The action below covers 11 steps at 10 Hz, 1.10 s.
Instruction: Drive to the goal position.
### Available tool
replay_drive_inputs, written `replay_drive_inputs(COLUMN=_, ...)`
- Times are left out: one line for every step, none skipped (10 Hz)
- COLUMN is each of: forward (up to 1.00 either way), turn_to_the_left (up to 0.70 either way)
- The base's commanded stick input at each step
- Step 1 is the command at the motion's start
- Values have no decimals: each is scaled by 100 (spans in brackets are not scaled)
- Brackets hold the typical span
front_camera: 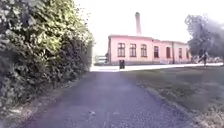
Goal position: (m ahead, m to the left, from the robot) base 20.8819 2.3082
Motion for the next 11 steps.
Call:
replay_drive_inputs(forward=70, turn_to_the_left=0)
replay_drive_inputs(forward=70, turn_to_the_left=0)
replay_drive_inputs(forward=70, turn_to_the_left=0)
replay_drive_inputs(forward=70, turn_to_the_left=0)
replay_drive_inputs(forward=70, turn_to_the_left=0)
replay_drive_inputs(forward=70, turn_to_the_left=-5)
replay_drive_inputs(forward=70, turn_to_the_left=-14)
replay_drive_inputs(forward=70, turn_to_the_left=-13)
replay_drive_inputs(forward=70, turn_to_the_left=0)
replay_drive_inputs(forward=70, turn_to_the_left=0)
replay_drive_inputs(forward=70, turn_to_the_left=0)
